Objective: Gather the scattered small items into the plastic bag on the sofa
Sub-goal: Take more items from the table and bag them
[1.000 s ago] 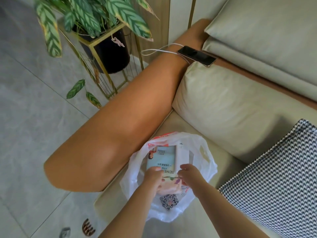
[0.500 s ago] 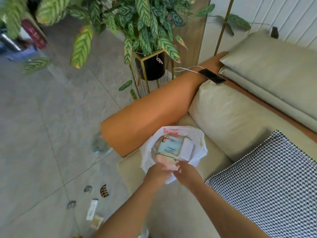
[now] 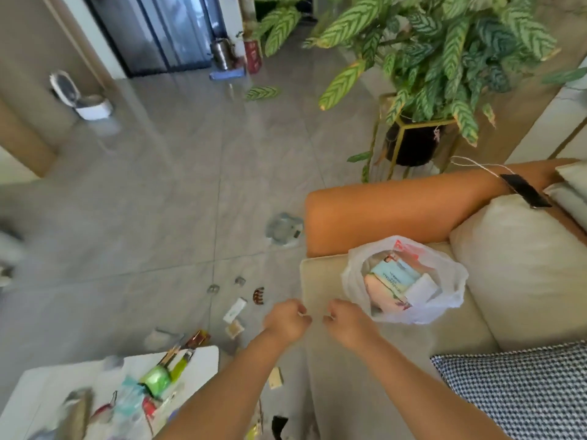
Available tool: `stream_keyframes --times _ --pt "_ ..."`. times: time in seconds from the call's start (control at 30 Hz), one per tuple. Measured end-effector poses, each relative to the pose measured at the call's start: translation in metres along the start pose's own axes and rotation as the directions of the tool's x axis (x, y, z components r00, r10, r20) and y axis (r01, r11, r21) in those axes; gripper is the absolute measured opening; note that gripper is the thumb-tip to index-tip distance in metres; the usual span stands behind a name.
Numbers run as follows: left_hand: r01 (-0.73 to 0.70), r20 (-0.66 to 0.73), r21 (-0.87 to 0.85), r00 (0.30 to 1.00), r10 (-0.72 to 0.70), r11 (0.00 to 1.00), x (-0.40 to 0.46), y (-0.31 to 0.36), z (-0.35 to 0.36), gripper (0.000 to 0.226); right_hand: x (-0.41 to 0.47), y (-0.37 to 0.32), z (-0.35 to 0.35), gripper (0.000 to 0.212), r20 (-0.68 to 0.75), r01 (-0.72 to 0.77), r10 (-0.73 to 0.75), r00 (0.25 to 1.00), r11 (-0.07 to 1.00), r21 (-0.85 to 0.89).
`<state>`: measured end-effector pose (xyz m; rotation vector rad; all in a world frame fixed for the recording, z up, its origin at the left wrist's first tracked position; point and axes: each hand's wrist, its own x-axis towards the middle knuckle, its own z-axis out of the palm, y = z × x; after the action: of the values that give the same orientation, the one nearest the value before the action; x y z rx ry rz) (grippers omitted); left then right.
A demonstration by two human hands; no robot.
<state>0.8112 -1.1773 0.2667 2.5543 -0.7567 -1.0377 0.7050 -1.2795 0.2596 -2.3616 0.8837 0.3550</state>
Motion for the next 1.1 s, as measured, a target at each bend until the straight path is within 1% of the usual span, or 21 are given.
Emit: stream_keyframes --times 0.1,0.23,0.4,0.53,0.63,0.77,0.87,0.93,1.03,1.1 --pt "0.063 -0.063 -0.026 0.996 -0.065 0.998 -0.025 -0.043 -0.012 0.035 -0.007 -0.038 0.022 0.024 0.023 0.084 -0.082 0.996 0.994 -0.073" --pt "0.158 -0.104 -0.103 0.98 -0.168 0.982 -0.07 -0.107 -0.021 0.033 -0.022 -0.094 0.06 0.023 0.096 0.235 -0.224 0.97 0.965 -0.119" --pt "0.262 -0.197 -0.219 0.931 -0.306 0.94 -0.152 -0.194 -0.015 0.03 -0.063 -0.167 0.114 0.027 0.209 0.399 -0.367 0.907 0.905 -0.144" --pt "0.34 -0.226 -0.286 0.885 -0.408 0.896 -0.23 -0.257 0.002 0.032 -0.114 -0.213 0.162 0.027 0.282 0.518 -0.461 0.841 0.837 -0.177" --pt "0.421 -0.249 -0.333 0.824 -0.509 0.844 -0.289 -0.293 0.017 0.035 -0.156 -0.241 0.199 0.025 0.377 0.632 -0.537 0.755 0.749 -0.199" --pt "0.52 -0.23 -0.4 0.74 -0.632 0.755 -0.355 -0.327 0.039 0.035 -0.208 -0.264 0.241 0.033 0.5 0.744 -0.587 0.636 0.638 -0.198" --pt "0.564 -0.201 -0.5 0.663 -0.721 0.657 -0.401 -0.345 0.06 0.034 -0.244 -0.282 0.264 0.031 0.596 0.847 -0.623 0.507 0.488 -0.209" --pt "0.574 -0.188 -0.566 0.608 -0.771 0.591 -0.426 -0.353 0.077 0.036 -0.262 -0.29 0.277 0.029 0.637 0.893 -0.642 0.426 0.411 -0.184" --pt "0.58 -0.161 -0.665 0.505 -0.848 0.472 -0.459 -0.358 0.106 0.035 -0.286 -0.302 0.291 0.024 0.705 0.95 -0.645 0.294 0.277 -0.142" --pt "0.584 -0.129 -0.71 0.44 -0.888 0.393 -0.479 -0.356 0.124 0.033 -0.301 -0.309 0.3 0.022 0.747 0.973 -0.631 0.211 0.208 -0.1"
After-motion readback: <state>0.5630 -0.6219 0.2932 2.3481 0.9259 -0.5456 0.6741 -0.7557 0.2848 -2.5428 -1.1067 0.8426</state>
